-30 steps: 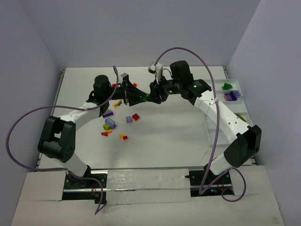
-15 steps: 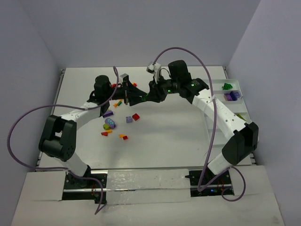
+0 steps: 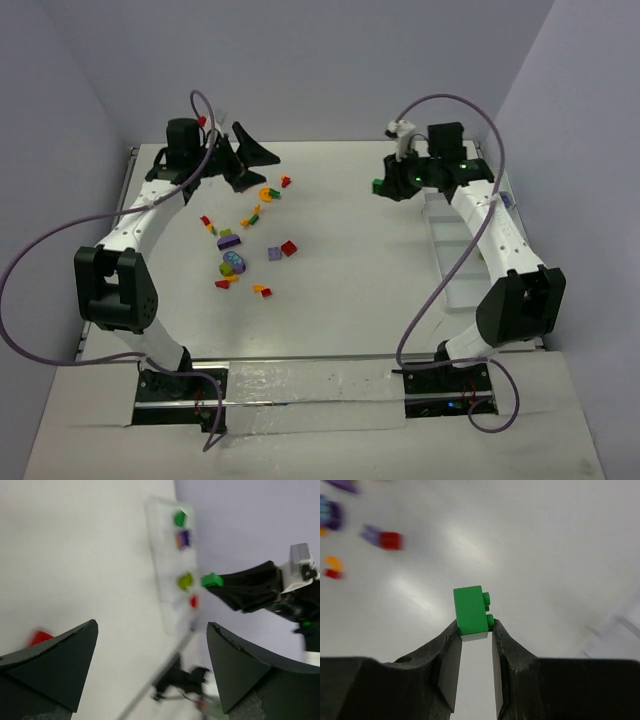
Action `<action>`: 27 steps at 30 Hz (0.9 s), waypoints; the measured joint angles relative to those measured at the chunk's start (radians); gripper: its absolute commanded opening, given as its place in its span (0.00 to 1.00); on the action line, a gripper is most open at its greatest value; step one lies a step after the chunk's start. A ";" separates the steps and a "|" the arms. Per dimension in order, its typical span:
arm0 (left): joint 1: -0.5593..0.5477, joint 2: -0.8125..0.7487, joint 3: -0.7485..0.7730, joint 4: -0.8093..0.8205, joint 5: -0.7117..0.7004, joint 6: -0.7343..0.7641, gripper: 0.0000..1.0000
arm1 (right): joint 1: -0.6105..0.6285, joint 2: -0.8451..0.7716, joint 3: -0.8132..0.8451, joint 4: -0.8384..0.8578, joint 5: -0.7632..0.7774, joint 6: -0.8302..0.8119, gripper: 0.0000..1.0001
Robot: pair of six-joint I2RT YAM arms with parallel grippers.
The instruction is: Sort the legos into containers by color
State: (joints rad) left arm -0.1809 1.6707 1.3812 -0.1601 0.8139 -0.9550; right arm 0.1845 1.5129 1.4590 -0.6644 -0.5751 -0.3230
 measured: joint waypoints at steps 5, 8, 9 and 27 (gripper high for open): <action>-0.007 -0.022 0.162 -0.192 -0.286 0.338 0.99 | -0.229 0.071 0.042 -0.103 0.203 -0.100 0.00; -0.013 -0.044 0.158 -0.235 -0.421 0.463 0.99 | -0.322 0.181 0.106 -0.128 0.333 -0.130 0.00; -0.013 -0.047 0.157 -0.246 -0.456 0.497 0.99 | -0.349 0.229 0.141 -0.137 0.371 -0.136 0.00; -0.013 -0.034 0.156 -0.327 -0.629 0.753 0.99 | -0.476 0.714 0.619 -0.167 0.662 -0.110 0.00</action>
State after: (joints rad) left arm -0.1944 1.6367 1.5375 -0.4866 0.1849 -0.2016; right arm -0.2917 2.2268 2.0780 -0.8313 0.0874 -0.4334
